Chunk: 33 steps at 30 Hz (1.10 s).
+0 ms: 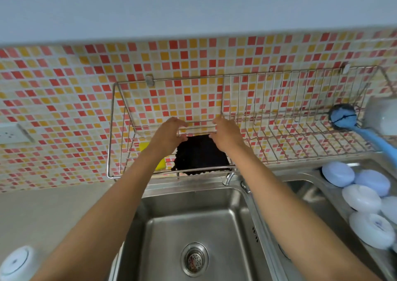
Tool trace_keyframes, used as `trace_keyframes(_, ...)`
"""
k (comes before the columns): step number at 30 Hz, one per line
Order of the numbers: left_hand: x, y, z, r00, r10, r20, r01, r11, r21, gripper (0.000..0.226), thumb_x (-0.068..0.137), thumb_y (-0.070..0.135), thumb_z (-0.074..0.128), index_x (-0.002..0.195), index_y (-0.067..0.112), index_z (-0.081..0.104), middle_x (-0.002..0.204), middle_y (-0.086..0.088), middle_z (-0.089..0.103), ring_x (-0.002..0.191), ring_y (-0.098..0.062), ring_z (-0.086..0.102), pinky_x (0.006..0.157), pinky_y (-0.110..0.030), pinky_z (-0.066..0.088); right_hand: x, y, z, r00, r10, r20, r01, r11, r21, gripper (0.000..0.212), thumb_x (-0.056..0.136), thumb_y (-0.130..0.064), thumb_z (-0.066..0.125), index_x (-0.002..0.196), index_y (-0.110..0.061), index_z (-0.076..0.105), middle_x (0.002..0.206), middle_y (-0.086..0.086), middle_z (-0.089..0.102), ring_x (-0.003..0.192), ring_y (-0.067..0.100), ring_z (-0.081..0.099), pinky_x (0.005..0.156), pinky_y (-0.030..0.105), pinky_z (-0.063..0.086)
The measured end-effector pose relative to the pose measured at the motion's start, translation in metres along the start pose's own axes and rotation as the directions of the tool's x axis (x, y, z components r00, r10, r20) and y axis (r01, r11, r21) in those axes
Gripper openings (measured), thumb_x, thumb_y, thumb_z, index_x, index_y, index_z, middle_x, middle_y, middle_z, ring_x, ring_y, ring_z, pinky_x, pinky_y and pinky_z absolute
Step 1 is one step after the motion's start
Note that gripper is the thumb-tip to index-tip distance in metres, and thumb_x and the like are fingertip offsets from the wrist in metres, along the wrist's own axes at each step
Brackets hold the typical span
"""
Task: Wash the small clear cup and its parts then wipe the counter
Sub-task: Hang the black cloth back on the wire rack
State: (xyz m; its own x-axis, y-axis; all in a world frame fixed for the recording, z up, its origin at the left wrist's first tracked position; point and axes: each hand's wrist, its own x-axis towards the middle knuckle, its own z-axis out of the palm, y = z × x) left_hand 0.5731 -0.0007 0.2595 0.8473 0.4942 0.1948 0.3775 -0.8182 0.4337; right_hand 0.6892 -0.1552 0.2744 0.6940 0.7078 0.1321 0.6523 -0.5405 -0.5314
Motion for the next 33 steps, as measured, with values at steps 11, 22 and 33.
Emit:
trace_keyframes(11, -0.036, -0.001, -0.002, 1.000, 0.006, -0.022, -0.002, 0.986, 0.165, 0.056, 0.091, 0.048, 0.056, 0.140, 0.023, 0.046, 0.143, -0.001, 0.049, 0.132, -0.022, 0.044, 0.105, -0.038, 0.038, -0.014, 0.001, 0.018, 0.905, -0.124, 0.406, 0.242, 0.937, -0.253, 0.061, 0.104, -0.038, 0.036, 0.153, -0.006, 0.018, 0.163, 0.010, 0.010, 0.149, 0.028, 0.009, 0.122, 0.044, 0.008)
trace_keyframes(22, -0.067, -0.022, -0.006, 0.922, -0.382, -0.053, 0.384, 0.923, 0.014, 0.081, 0.085, 0.042, 0.068, 0.150, 0.017, 0.027, 0.150, -0.013, 0.037, 0.136, -0.032, 0.038, 0.107, -0.044, 0.037, -0.044, -0.007, 0.027, 0.870, -0.060, 0.490, 0.201, 0.950, -0.240, 0.054, 0.106, -0.033, 0.018, 0.155, -0.011, 0.014, 0.163, 0.004, 0.004, 0.150, 0.023, 0.008, 0.120, 0.045, 0.015)
trace_keyframes(33, -0.130, -0.005, -0.004, 0.983, -0.168, -0.076, 0.184, 0.927, 0.328, 0.063, 0.100, 0.051, 0.010, 0.153, 0.018, 0.008, 0.161, -0.006, 0.002, 0.149, -0.026, -0.001, 0.121, -0.044, -0.001, -0.108, 0.004, 0.038, 0.960, -0.280, 0.009, 0.259, 0.876, -0.406, 0.063, 0.104, -0.048, 0.012, 0.151, -0.010, 0.029, 0.159, 0.004, 0.027, 0.148, 0.017, 0.018, 0.122, 0.044, 0.001)
